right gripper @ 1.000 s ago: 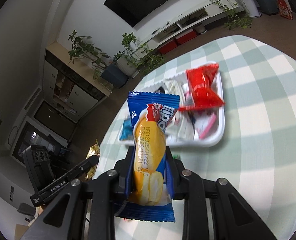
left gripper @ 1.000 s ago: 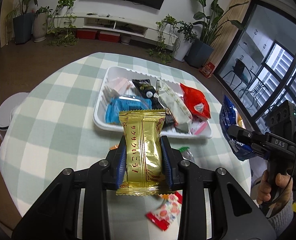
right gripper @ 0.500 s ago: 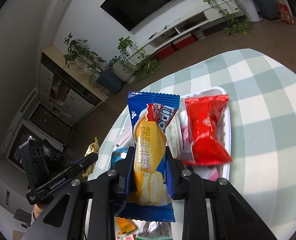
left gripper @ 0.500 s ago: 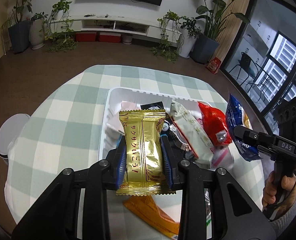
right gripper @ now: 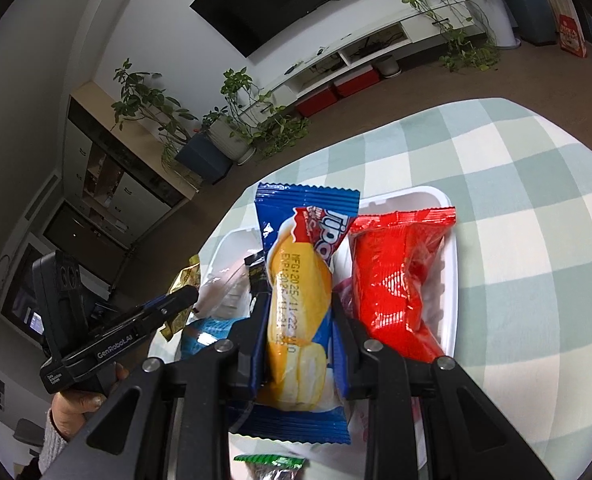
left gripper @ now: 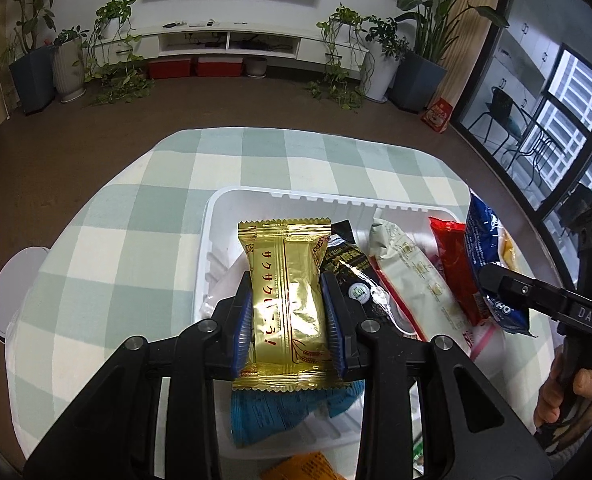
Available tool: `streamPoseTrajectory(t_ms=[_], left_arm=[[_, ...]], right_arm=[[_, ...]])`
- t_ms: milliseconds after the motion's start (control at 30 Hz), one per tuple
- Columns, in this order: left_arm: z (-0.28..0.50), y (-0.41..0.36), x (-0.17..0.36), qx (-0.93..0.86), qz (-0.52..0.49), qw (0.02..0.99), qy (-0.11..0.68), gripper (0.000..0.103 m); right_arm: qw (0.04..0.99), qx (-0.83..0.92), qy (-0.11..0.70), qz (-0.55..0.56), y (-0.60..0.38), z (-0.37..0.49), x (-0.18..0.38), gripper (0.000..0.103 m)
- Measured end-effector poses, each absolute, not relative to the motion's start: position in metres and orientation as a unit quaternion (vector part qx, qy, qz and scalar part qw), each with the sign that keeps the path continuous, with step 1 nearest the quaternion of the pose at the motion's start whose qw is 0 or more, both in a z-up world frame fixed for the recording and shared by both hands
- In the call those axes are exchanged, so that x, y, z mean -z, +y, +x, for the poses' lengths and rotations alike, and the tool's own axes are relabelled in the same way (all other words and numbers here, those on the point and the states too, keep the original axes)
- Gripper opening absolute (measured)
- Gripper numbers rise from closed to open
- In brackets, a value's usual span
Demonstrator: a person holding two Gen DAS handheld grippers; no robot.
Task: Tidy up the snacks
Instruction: 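Carry the gold wafer and blue Tipo pack over the white tray with both grippers, then lower both snacks into the tray, open both grippers and withdraw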
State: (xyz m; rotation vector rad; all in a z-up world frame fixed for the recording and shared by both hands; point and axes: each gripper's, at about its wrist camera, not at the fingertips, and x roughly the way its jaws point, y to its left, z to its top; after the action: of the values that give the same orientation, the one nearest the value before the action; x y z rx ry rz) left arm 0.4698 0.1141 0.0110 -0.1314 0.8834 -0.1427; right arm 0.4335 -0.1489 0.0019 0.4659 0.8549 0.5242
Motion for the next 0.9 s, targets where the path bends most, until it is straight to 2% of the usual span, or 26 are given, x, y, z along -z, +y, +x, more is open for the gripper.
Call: streamPoseTrajectory(t_ms=[267, 300, 367, 500, 900], left_arm=[[0.487, 0.106, 0.007, 0.055, -0.037, 0.901, 0.428, 0.031], [0.488, 0.105, 0.008, 0.054, -0.034, 0.902, 0.427, 0.032], [0.488, 0.105, 0.009, 0.052, -0.038, 0.903, 0.424, 0.044], [0.485, 0.104, 0.008, 0.049, -0.039, 0.906, 0.42, 0.045], [0.42, 0.111, -0.011, 0.046, -0.077, 0.914, 0.396, 0.046]], right_arm=[[0.869, -0.234, 0.397, 0.178, -0.141, 0.43, -0.005, 0.031], [0.871, -0.234, 0.394, 0.175, -0.141, 0.43, -0.006, 0.033], [0.876, -0.232, 0.388, 0.17, -0.142, 0.429, -0.009, 0.038], [0.887, -0.221, 0.372, 0.16, -0.144, 0.423, -0.015, 0.048], [0.897, -0.237, 0.341, 0.152, -0.145, 0.39, -0.044, 0.048]])
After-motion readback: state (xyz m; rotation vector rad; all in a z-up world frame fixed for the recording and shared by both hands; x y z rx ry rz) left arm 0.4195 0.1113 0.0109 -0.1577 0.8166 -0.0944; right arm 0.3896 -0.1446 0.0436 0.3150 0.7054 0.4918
